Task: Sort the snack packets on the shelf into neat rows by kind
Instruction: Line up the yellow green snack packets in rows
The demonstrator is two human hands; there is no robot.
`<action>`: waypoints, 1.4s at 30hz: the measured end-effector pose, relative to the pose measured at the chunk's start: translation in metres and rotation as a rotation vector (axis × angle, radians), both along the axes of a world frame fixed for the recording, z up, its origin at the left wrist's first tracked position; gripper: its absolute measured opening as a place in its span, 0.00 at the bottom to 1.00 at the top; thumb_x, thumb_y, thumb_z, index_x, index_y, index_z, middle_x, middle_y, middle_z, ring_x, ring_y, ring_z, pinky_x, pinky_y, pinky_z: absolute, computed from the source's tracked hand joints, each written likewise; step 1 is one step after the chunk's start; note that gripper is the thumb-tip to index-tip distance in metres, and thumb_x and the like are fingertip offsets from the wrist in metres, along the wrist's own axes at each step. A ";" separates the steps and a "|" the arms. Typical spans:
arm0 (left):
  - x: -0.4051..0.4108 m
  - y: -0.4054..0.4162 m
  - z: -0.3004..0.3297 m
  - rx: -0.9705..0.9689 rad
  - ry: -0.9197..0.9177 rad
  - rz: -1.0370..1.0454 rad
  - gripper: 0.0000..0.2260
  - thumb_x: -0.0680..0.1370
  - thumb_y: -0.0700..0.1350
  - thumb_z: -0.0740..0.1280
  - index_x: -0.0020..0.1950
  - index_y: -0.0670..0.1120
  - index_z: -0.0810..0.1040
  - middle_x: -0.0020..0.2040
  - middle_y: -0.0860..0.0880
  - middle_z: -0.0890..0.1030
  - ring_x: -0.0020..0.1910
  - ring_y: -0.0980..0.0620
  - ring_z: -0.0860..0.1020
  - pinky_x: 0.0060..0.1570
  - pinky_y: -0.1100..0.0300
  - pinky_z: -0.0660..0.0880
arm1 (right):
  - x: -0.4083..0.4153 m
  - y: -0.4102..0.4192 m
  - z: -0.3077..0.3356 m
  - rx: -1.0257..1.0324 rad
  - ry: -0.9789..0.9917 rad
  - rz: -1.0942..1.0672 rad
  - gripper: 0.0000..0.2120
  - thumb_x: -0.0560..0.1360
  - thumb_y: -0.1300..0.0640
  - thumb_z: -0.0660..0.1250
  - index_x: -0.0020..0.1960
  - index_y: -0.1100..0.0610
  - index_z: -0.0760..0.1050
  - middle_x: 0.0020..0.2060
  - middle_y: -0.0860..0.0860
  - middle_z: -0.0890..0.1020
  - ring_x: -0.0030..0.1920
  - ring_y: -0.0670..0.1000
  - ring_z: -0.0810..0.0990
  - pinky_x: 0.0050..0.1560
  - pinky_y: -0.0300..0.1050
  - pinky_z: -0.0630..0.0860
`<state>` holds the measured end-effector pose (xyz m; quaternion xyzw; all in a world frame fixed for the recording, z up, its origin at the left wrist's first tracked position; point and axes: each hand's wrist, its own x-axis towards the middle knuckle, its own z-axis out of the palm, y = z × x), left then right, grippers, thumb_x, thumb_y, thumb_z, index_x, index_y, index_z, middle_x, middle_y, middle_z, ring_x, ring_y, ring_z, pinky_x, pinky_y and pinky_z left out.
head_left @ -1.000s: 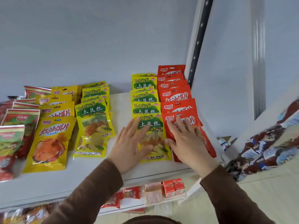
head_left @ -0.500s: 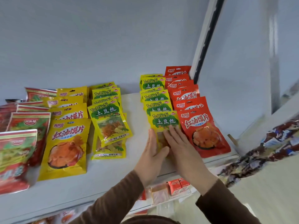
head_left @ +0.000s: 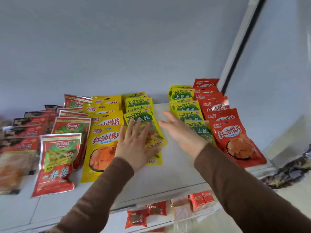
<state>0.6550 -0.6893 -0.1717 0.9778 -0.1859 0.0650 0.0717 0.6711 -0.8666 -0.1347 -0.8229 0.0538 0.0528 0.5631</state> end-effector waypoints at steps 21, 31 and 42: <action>-0.061 0.014 -0.017 -0.031 0.093 -0.138 0.34 0.75 0.61 0.54 0.81 0.56 0.56 0.82 0.52 0.53 0.82 0.52 0.47 0.79 0.47 0.40 | 0.106 0.007 -0.037 0.012 -0.017 -0.168 0.09 0.76 0.64 0.69 0.54 0.58 0.74 0.46 0.56 0.79 0.39 0.53 0.76 0.43 0.50 0.74; -0.013 -0.025 -0.026 -0.020 0.056 0.120 0.32 0.82 0.65 0.43 0.82 0.54 0.40 0.82 0.44 0.37 0.80 0.45 0.36 0.79 0.48 0.40 | 0.143 0.013 -0.028 0.409 0.226 -0.165 0.20 0.79 0.50 0.68 0.65 0.60 0.74 0.58 0.57 0.78 0.60 0.56 0.77 0.65 0.54 0.73; -0.011 -0.024 -0.040 -0.179 0.107 0.119 0.32 0.81 0.66 0.46 0.81 0.58 0.39 0.82 0.50 0.36 0.80 0.50 0.33 0.80 0.49 0.48 | 0.180 0.036 -0.011 0.228 0.395 0.018 0.32 0.75 0.54 0.74 0.75 0.61 0.66 0.75 0.59 0.67 0.74 0.59 0.66 0.74 0.57 0.62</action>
